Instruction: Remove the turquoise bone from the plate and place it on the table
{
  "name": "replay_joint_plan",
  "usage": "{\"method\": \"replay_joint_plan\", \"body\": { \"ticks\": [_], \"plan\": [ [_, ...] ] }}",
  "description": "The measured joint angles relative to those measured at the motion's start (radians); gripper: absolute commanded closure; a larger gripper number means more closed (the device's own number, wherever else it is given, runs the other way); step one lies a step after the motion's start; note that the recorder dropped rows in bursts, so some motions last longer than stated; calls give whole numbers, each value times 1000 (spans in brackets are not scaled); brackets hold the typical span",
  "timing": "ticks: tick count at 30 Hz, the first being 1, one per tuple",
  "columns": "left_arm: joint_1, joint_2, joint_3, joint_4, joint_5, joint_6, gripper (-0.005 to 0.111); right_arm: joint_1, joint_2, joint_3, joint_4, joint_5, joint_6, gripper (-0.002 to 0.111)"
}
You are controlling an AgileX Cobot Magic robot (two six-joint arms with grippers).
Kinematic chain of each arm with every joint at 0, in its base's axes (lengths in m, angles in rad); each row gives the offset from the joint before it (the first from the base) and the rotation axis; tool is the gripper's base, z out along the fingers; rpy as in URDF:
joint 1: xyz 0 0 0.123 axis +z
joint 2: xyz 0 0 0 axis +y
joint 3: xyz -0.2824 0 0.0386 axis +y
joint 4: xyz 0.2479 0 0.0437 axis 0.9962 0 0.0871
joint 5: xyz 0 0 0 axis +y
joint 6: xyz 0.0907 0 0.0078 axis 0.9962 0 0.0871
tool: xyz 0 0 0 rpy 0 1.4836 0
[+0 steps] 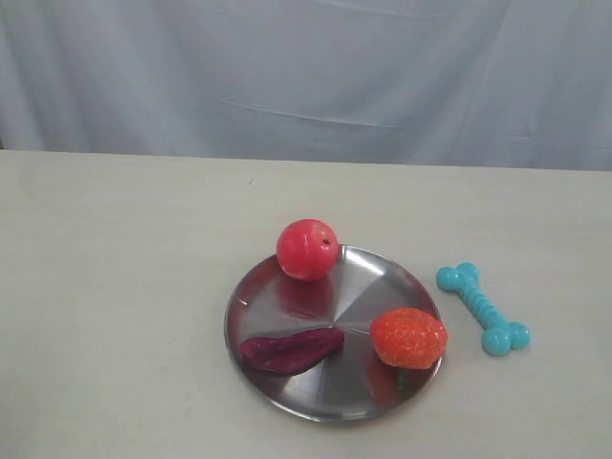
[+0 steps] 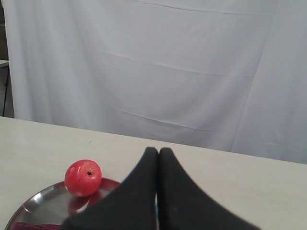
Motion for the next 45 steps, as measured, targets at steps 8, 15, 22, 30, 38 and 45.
{"method": "replay_joint_plan", "body": {
  "ticks": [8,15,22,30,38,45],
  "plan": [
    [0,0,0,0,0,0,107,0,-2,0,0,0,0,109],
    [0,0,0,0,0,0,107,0,-64,2,-49,0,4,109],
    [0,0,0,0,0,0,107,0,-74,113,-88,-83,21,109],
    [0,0,0,0,0,0,107,0,-74,315,-89,-199,120,109],
    [0,0,0,0,0,0,107,0,-72,458,-89,-246,139,109],
    [0,0,0,0,0,0,107,0,-72,471,-98,-217,139,109]
  ]
}}
